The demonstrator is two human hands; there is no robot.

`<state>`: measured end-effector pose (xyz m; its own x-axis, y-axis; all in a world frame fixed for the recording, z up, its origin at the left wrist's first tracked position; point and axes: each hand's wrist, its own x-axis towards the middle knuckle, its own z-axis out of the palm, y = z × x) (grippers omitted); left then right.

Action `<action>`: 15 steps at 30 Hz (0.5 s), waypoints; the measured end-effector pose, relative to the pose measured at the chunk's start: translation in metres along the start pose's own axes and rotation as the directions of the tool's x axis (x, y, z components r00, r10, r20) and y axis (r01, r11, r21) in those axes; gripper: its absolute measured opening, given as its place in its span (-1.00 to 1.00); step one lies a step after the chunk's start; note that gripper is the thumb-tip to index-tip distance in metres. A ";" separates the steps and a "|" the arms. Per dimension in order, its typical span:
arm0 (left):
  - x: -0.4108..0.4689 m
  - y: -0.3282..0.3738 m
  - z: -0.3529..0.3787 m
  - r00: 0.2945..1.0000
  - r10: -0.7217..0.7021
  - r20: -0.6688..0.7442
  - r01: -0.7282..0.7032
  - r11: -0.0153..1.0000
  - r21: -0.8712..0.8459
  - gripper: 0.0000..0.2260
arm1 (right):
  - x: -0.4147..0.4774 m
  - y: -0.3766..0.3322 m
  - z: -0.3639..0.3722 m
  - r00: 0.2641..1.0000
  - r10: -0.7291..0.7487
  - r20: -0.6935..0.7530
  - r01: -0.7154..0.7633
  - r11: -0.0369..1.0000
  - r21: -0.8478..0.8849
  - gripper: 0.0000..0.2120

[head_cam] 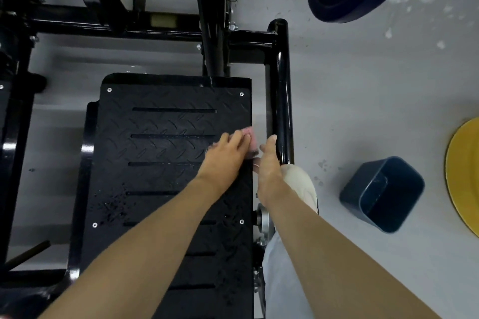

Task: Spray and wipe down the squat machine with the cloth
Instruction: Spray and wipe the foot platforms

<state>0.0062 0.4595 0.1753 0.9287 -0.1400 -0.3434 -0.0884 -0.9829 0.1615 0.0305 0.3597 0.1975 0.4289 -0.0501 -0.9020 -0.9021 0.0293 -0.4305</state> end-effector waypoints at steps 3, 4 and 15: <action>-0.041 -0.006 0.029 0.974 0.218 -0.062 -0.216 0.975 0.045 -0.31 | -0.001 0.005 0.001 0.999 -0.034 0.010 0.034 0.999 -0.033 -0.45; -0.052 -0.011 0.035 0.950 0.305 -0.068 -0.296 0.948 0.114 -0.30 | -0.002 0.007 0.003 0.999 -0.033 0.015 0.034 0.998 -0.052 -0.46; -0.069 -0.091 0.023 0.881 -0.463 -0.100 0.468 0.883 0.029 -0.35 | -0.006 0.030 0.006 0.989 -0.145 -0.006 0.131 0.912 -0.388 -0.56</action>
<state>-0.0585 0.5561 0.1631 0.8948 0.3439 -0.2846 0.3460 -0.9372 -0.0446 0.0017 0.3671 0.1895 0.5547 -0.0596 -0.8299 -0.7853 -0.3672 -0.4985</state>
